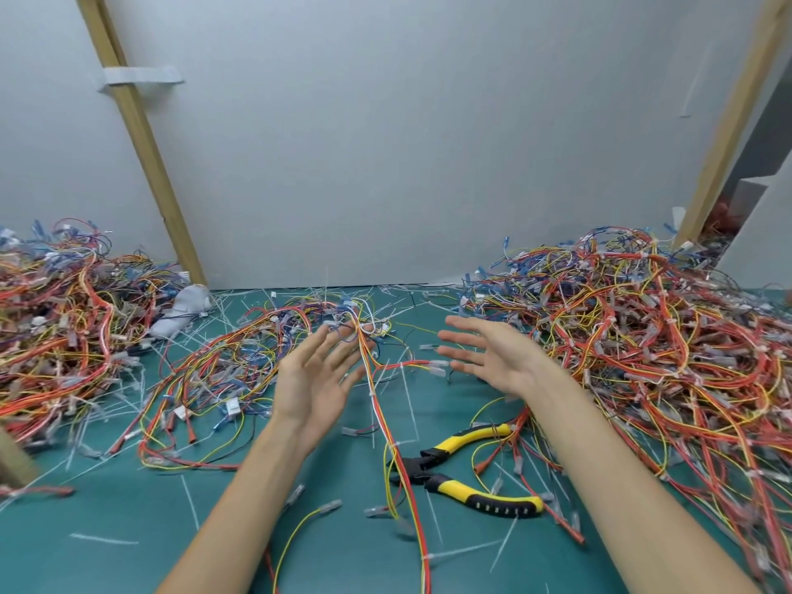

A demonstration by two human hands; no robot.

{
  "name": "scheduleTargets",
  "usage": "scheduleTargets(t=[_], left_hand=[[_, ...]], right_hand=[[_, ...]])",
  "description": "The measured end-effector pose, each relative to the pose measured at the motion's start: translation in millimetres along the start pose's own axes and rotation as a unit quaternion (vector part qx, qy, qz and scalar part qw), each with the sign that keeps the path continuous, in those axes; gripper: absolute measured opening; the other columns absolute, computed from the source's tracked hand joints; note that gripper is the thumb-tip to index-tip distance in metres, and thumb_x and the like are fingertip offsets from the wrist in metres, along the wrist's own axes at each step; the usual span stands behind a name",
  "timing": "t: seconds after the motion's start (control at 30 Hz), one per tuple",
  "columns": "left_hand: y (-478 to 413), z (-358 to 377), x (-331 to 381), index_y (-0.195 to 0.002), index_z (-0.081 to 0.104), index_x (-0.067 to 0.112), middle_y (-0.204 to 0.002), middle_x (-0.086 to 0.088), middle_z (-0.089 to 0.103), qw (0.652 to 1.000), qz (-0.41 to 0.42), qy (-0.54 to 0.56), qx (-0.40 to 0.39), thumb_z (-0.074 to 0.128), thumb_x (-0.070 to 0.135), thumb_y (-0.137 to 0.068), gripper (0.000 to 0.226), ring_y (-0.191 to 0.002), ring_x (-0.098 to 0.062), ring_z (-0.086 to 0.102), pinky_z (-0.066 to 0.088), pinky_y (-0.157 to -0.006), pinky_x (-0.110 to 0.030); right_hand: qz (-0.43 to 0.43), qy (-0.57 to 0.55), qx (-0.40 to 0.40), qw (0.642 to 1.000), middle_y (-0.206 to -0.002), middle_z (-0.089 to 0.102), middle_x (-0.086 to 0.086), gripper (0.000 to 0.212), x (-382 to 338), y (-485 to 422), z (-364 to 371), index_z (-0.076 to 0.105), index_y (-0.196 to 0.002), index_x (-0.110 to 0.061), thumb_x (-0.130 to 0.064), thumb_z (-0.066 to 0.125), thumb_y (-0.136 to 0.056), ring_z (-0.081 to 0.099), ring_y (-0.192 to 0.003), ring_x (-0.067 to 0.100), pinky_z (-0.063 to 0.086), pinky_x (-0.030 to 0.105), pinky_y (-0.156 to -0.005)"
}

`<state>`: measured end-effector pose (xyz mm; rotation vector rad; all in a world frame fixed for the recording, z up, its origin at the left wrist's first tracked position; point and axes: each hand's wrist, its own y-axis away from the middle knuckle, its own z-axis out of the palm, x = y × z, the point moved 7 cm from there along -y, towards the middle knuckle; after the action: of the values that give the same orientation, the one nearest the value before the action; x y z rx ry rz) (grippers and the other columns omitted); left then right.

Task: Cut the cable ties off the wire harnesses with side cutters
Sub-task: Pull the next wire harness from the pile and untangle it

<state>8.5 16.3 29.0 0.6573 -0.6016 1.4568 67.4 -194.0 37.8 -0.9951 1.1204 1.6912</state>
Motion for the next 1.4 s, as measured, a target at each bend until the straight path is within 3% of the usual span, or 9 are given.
scheduleTargets(t=[0.2,0.4,0.6,0.7,0.83,0.97,1.1,1.27,1.4], left_hand=[[-1,7,3,-0.117,0.058,0.008,-0.124,-0.012,0.063,0.999,0.014,0.006,-0.036,0.053,0.031,-0.088,0.037,-0.122,-0.028,0.057,0.034,-0.112,-0.039],[6,31,9,-0.131,0.051,0.003,-0.138,-0.013,0.056,0.992,0.027,0.017,-0.12,0.041,0.03,-0.094,0.047,-0.131,-0.025,0.051,0.037,-0.11,-0.039],[11,55,2,-0.138,0.045,0.011,-0.143,-0.001,0.052,0.98,0.038,-0.091,-0.172,0.03,0.035,-0.096,0.05,-0.133,-0.013,0.047,0.04,-0.11,-0.029],[11,60,-1,-0.141,0.041,0.016,-0.146,0.004,0.049,0.968,0.048,-0.151,-0.196,0.026,0.037,-0.098,0.05,-0.137,-0.01,0.042,0.034,-0.113,-0.033],[14,62,11,-0.141,0.044,0.011,-0.146,0.0,0.05,0.955,0.103,-0.186,-0.207,0.032,0.031,-0.099,0.049,-0.137,-0.016,0.043,0.035,-0.112,-0.037],[12,41,29,-0.121,0.063,0.006,-0.126,-0.009,0.066,0.946,0.175,-0.251,-0.111,0.047,0.024,-0.09,0.039,-0.12,-0.024,0.06,0.042,-0.098,-0.039],[5,26,12,-0.117,0.065,0.013,-0.119,0.0,0.069,0.923,0.143,-0.348,-0.076,0.056,0.019,-0.09,0.029,-0.112,-0.018,0.064,0.044,-0.088,-0.032],[9,39,-44,-0.127,0.059,0.013,-0.123,-0.002,0.068,0.912,0.007,-0.37,-0.178,0.045,0.024,-0.095,0.036,-0.116,-0.019,0.063,0.05,-0.094,-0.03],[10,44,-40,-0.11,0.066,0.009,-0.1,-0.006,0.074,0.906,0.082,-0.402,-0.106,0.046,0.013,-0.101,0.022,-0.089,-0.019,0.071,0.055,-0.076,-0.022]], right_hand=[[-0.059,0.158,-0.056,0.984,-0.09,0.072,0.002,0.019,-20,13,17,0.073,-0.104,-0.013,-0.02,0.057,-0.097,0.068,-0.076,0.016,0.051,0.026,-0.065],[-0.174,0.358,-0.095,0.913,-0.096,0.075,-0.004,0.024,-49,41,47,0.069,-0.114,-0.022,-0.034,0.059,-0.096,0.07,-0.081,0.004,0.049,0.012,-0.066],[-0.245,0.452,-0.047,0.857,-0.09,0.076,-0.006,0.032,-52,46,66,0.069,-0.11,-0.025,-0.039,0.076,-0.082,0.072,-0.075,0.006,0.055,0.027,-0.074],[-0.295,0.42,0.002,0.858,-0.085,0.076,-0.001,0.016,-62,48,61,0.071,-0.096,-0.02,-0.015,0.076,-0.082,0.073,-0.066,0.012,0.057,0.024,-0.069],[-0.302,0.269,-0.001,0.915,-0.087,0.068,0.007,0.02,-70,52,55,0.068,-0.09,-0.016,0.004,0.068,-0.086,0.073,-0.064,0.02,0.06,0.036,-0.069],[-0.332,0.082,0.003,0.94,-0.087,0.066,0.005,0.023,-90,57,39,0.063,-0.093,-0.013,0.009,0.062,-0.088,0.073,-0.066,0.019,0.058,0.023,-0.062],[-0.33,-0.062,-0.019,0.942,-0.08,0.07,0.0,0.023,-101,55,22,0.061,-0.096,-0.01,0.011,0.055,-0.089,0.072,-0.067,0.015,0.057,0.022,-0.065],[-0.291,-0.124,-0.045,0.948,-0.075,0.072,-0.002,0.024,-99,47,13,0.059,-0.094,-0.01,0.012,0.049,-0.091,0.072,-0.069,0.014,0.058,0.022,-0.064],[-0.242,-0.16,-0.049,0.956,-0.071,0.07,-0.005,0.024,-89,38,5,0.058,-0.094,-0.012,0.009,0.046,-0.093,0.07,-0.066,0.013,0.056,0.025,-0.067]])
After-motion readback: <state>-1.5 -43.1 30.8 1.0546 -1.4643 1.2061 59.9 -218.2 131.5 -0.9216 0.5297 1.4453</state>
